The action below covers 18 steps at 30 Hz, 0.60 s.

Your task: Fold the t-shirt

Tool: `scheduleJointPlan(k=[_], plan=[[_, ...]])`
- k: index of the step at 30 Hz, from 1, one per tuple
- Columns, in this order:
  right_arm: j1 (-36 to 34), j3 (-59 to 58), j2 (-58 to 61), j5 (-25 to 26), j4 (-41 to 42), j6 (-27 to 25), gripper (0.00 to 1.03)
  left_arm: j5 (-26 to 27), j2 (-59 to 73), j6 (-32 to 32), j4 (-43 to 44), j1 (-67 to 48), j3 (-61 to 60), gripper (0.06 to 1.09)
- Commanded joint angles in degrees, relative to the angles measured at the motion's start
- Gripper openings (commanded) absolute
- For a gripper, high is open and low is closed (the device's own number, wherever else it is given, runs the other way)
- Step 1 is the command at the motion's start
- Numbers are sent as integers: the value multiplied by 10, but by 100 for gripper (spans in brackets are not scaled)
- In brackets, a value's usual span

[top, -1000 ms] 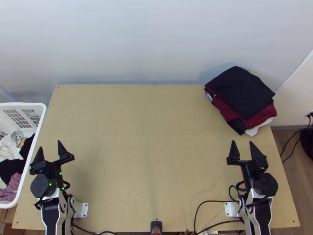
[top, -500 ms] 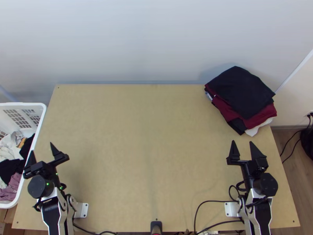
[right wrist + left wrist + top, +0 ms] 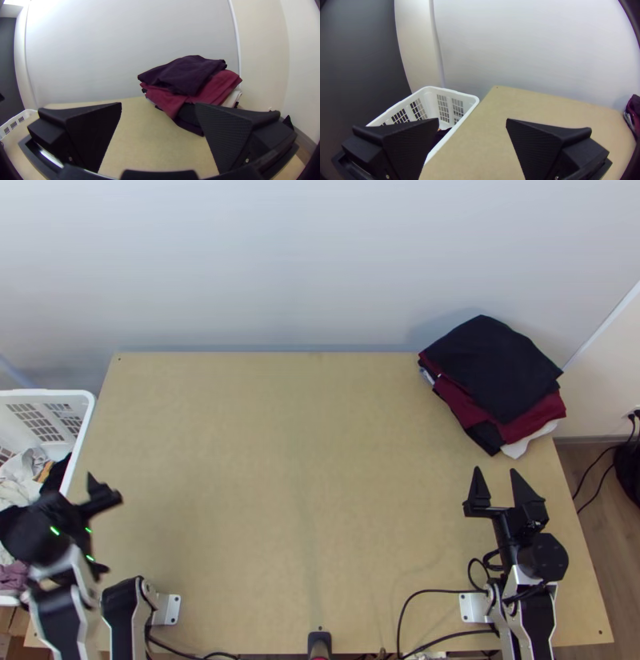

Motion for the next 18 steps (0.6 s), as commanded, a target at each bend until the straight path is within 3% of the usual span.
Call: scheduleJointPlan(k=[1,4,8,18], plan=[[-3,-6,-2,2,-3,-7,99,12,110,-42,-55,23,114,104],[-3,-6,-2,2,-3,-7,99,59,195,-52,-110,81,197,104],[-3,-6,-2,2,-3,-7,99,163,320,-47,-166,199,287,104],[-3,-6,-2,2,-3,-7,99,180,595,38,-166,335,405,104]])
